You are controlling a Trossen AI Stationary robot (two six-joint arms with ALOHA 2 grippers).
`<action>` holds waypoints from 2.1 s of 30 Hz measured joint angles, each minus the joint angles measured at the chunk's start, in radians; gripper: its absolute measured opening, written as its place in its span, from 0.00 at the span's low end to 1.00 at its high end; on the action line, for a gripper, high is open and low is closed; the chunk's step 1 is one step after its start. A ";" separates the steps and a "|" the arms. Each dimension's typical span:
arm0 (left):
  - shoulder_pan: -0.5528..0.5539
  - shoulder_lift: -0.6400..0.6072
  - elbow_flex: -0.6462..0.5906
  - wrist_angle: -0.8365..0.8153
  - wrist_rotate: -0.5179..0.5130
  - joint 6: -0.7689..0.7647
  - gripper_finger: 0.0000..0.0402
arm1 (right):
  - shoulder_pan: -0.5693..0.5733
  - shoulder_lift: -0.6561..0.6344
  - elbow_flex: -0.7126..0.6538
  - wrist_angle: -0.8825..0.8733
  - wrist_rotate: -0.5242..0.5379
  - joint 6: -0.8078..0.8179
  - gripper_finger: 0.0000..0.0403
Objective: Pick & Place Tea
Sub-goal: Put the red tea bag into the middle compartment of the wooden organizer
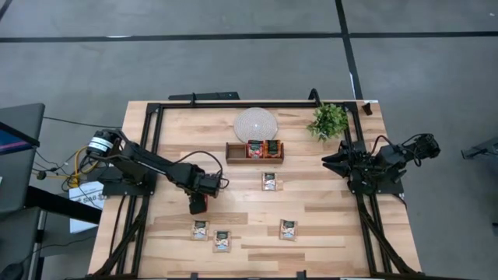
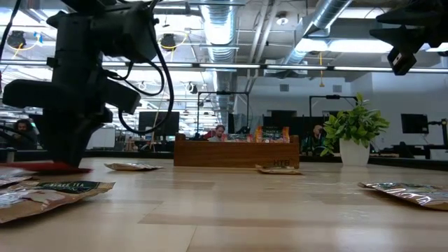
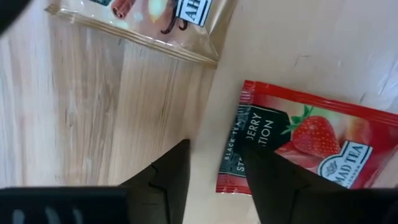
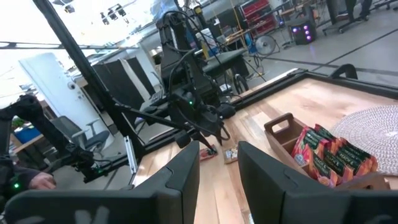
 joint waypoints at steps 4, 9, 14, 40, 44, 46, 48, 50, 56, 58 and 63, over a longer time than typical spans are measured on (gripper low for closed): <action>0.000 -0.005 -0.002 0.002 0.008 -0.029 0.25 | 0.000 0.000 0.000 0.000 0.000 0.000 0.25; 0.001 -0.005 -0.002 0.000 0.010 -0.041 0.12 | 0.000 0.000 0.000 0.000 0.000 0.000 0.25; 0.001 -0.004 -0.003 -0.002 0.009 -0.054 0.02 | 0.000 0.000 0.000 0.000 0.000 0.000 0.25; -0.001 -0.269 0.139 -0.206 -0.089 -0.200 0.00 | 0.000 0.004 0.000 0.076 0.009 0.023 0.25; -0.001 -0.262 0.255 -0.198 -0.210 -0.148 0.00 | -0.005 0.046 0.000 0.131 0.001 0.054 0.25; 0.002 -0.249 0.315 -0.200 -0.287 -0.109 0.00 | -0.005 0.087 0.000 0.157 -0.009 0.061 0.25; 0.009 -0.227 0.381 -0.196 -0.339 -0.070 0.00 | -0.005 0.143 0.000 0.198 -0.009 0.061 0.25; 0.018 -0.191 0.442 -0.187 -0.371 -0.028 0.00 | -0.005 0.206 0.000 0.250 -0.009 0.061 0.26; 0.039 -0.040 0.625 -0.190 -0.437 0.123 0.00 | -0.005 0.426 0.005 0.439 -0.012 0.055 0.32; 0.045 0.018 0.685 -0.188 -0.457 0.176 0.00 | -0.006 0.487 0.022 0.450 -0.011 0.061 0.35; 0.045 0.141 0.831 -0.153 -0.484 0.312 0.00 | -0.052 0.636 0.080 0.448 -0.012 0.106 0.45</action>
